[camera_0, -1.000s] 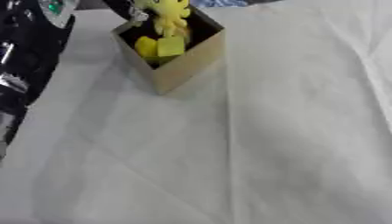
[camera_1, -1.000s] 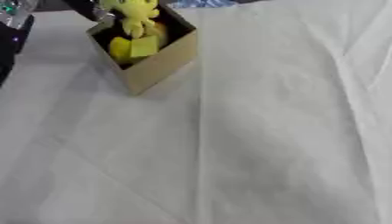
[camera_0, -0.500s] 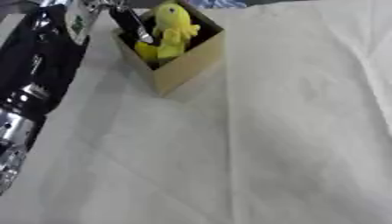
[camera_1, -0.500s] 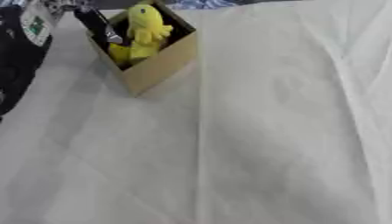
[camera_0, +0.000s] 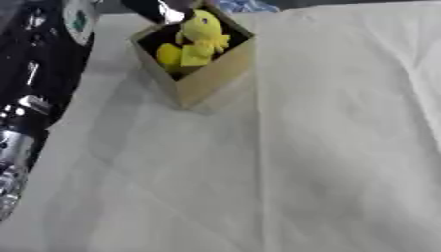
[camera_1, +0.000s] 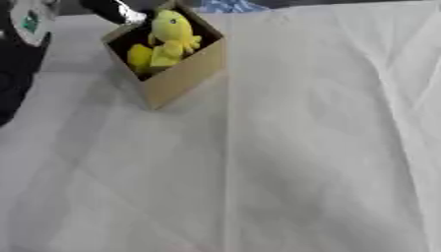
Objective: Pick up objects on the table and place them in the box.
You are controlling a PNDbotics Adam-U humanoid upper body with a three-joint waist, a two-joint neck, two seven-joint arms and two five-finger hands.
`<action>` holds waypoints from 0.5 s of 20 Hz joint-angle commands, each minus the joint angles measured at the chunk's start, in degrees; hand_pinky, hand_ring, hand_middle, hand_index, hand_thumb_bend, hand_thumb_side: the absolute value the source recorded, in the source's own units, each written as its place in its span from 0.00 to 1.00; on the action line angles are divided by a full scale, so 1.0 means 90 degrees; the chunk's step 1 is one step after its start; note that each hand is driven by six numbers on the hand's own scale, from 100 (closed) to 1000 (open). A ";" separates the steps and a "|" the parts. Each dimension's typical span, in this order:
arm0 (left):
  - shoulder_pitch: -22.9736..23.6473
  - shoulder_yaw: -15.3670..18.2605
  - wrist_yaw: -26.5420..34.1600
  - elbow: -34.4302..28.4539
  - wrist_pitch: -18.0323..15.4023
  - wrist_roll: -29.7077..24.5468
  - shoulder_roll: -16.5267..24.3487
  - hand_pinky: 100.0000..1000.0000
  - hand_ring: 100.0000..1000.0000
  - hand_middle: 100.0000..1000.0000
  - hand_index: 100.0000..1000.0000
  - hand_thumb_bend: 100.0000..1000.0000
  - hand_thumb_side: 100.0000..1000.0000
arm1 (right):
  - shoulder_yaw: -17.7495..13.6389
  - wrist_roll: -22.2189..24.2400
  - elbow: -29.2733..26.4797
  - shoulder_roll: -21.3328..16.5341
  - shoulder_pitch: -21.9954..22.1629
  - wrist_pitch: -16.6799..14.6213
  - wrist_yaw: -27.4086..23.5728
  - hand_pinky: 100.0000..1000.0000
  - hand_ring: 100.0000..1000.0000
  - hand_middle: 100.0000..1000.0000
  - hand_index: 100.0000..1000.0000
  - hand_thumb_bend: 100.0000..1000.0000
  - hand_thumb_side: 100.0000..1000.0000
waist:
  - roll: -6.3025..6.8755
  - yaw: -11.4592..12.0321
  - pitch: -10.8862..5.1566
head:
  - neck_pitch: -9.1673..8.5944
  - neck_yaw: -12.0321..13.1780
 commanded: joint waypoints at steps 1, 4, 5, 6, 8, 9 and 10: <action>0.0059 0.0395 0.0371 -0.0658 0.0132 0.0334 0.0394 0.80 0.73 0.68 0.80 0.13 0.30 | -0.0102 -0.0051 -0.0142 -0.0088 -0.0031 0.0000 0.0020 0.87 0.82 0.59 0.79 0.00 0.39 | -0.0042 0.0053 -0.0196 | 0.0025 -0.0110; 0.0457 0.0870 0.0679 -0.1159 0.0194 0.0641 0.0327 0.82 0.70 0.65 0.80 0.12 0.40 | -0.0161 -0.0118 -0.0222 -0.0135 0.0077 -0.0001 0.0020 0.87 0.82 0.59 0.79 0.00 0.40 | -0.0097 0.0165 -0.0193 | -0.0007 -0.0260; 0.0616 0.1034 0.0782 -0.1325 0.0229 0.0743 0.0253 0.82 0.70 0.65 0.80 0.12 0.41 | -0.0178 -0.0136 -0.0249 -0.0137 0.0120 0.0007 0.0013 0.87 0.82 0.59 0.79 0.00 0.40 | -0.0117 0.0203 -0.0185 | -0.0018 -0.0306; 0.0792 0.1213 0.0892 -0.1505 0.0254 0.0853 0.0211 0.82 0.70 0.65 0.80 0.12 0.42 | -0.0184 -0.0145 -0.0273 -0.0132 0.0149 0.0017 0.0005 0.87 0.82 0.59 0.79 0.00 0.40 | -0.0124 0.0218 -0.0182 | -0.0022 -0.0326; 0.1137 0.1448 0.1105 -0.1852 0.0256 0.1067 0.0202 0.82 0.70 0.65 0.80 0.12 0.42 | -0.0179 -0.0141 -0.0304 -0.0117 0.0169 0.0035 -0.0007 0.87 0.82 0.59 0.79 0.00 0.40 | -0.0119 0.0208 -0.0186 | -0.0019 -0.0323; 0.1306 0.1459 0.1210 -0.2021 0.0274 0.1171 0.0213 0.82 0.70 0.65 0.80 0.12 0.42 | -0.0175 -0.0136 -0.0312 -0.0109 0.0172 0.0042 -0.0011 0.87 0.82 0.59 0.79 0.00 0.40 | -0.0116 0.0197 -0.0191 | -0.0013 -0.0314; 0.1481 0.1432 0.1318 -0.2197 0.0307 0.1279 0.0228 0.82 0.70 0.65 0.80 0.12 0.42 | -0.0169 -0.0129 -0.0316 -0.0100 0.0173 0.0046 -0.0014 0.87 0.82 0.59 0.79 0.00 0.40 | -0.0112 0.0185 -0.0199 | -0.0006 -0.0304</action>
